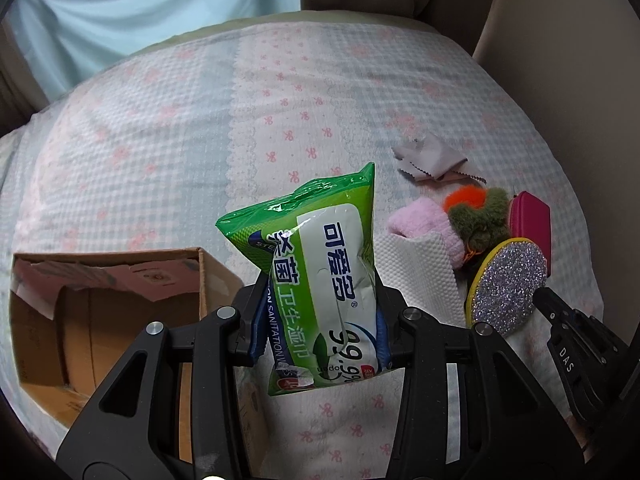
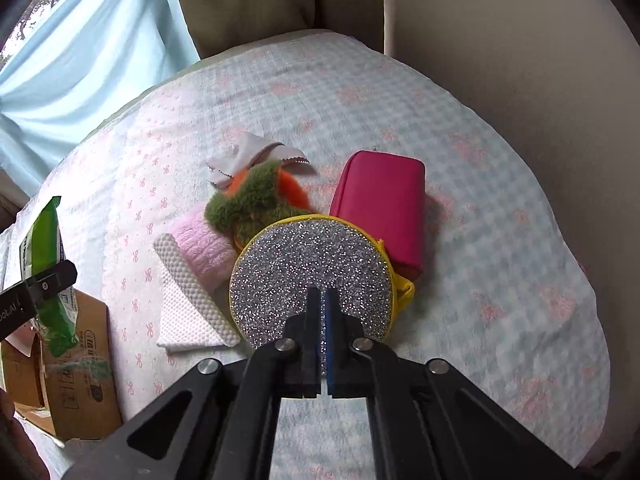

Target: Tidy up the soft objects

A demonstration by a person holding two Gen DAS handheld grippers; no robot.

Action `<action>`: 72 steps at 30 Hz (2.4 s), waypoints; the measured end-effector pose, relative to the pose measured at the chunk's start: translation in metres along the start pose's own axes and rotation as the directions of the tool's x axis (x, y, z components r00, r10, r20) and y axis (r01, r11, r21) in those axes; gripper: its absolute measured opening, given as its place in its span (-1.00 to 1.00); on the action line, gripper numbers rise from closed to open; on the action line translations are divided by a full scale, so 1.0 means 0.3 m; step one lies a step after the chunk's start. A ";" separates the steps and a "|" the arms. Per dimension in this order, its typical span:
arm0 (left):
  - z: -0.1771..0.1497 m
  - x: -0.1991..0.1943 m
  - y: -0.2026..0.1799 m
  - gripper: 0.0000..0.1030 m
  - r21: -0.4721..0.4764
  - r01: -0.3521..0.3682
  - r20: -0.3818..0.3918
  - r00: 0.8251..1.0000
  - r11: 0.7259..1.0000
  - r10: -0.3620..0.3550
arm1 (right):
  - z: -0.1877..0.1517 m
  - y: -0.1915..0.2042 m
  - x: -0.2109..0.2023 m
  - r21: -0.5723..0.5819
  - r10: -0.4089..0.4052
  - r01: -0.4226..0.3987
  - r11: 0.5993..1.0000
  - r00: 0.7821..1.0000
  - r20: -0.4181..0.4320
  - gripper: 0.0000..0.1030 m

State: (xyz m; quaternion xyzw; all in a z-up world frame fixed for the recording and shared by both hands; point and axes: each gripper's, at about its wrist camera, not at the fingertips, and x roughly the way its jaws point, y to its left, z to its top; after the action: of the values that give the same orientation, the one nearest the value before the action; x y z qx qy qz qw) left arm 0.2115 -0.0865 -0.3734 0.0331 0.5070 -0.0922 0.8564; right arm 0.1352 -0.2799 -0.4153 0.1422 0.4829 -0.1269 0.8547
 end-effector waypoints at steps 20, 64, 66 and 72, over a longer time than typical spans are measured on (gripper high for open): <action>-0.117 -0.083 0.073 -0.27 -0.012 -0.010 0.012 1.000 1.000 0.010 | -0.015 0.042 0.053 0.086 -0.102 0.097 0.992 0.994 0.049 1.00; -0.083 -0.229 0.048 -0.27 -0.012 0.008 0.094 0.996 1.000 -0.007 | -0.058 -0.041 -0.045 0.118 -0.075 0.065 0.991 0.994 0.082 -0.17; -0.064 -0.295 0.068 -0.27 -0.037 -0.005 0.119 0.993 0.999 0.009 | -0.037 -0.032 -0.103 0.094 -0.058 0.049 0.994 0.995 0.087 -0.17; -0.012 -0.502 0.197 -0.27 -0.120 -0.052 0.173 0.982 0.991 0.072 | 0.065 0.080 -0.328 -0.021 0.015 -0.012 1.000 0.993 0.119 -0.17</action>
State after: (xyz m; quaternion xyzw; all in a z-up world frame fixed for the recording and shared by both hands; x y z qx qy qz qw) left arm 0.1491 -0.0092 -0.2456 -0.0089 0.4320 -0.0387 0.9010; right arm 0.1097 -0.2571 -0.3182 0.1289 0.4314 -0.1245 0.8842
